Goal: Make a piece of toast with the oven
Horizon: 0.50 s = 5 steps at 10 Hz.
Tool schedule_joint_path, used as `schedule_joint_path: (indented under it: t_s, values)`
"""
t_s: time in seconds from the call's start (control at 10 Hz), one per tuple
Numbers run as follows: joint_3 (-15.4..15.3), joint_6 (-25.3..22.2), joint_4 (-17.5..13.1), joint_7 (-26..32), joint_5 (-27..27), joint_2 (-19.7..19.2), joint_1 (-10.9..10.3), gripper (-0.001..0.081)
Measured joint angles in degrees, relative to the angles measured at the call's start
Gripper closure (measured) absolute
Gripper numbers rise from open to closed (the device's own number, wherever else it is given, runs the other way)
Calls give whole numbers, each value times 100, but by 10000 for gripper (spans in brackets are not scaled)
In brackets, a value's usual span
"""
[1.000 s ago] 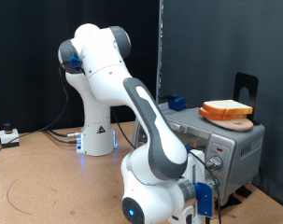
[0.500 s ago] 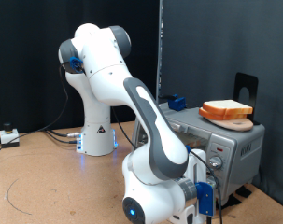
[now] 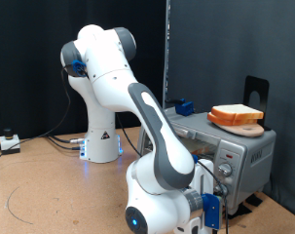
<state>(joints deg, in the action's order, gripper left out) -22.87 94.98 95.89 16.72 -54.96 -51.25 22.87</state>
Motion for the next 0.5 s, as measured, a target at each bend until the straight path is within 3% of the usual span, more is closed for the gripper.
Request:
schedule_joint_path:
  t_s: [0.5]
  values:
    - [0,-66,1,-39,17,0,13,801]
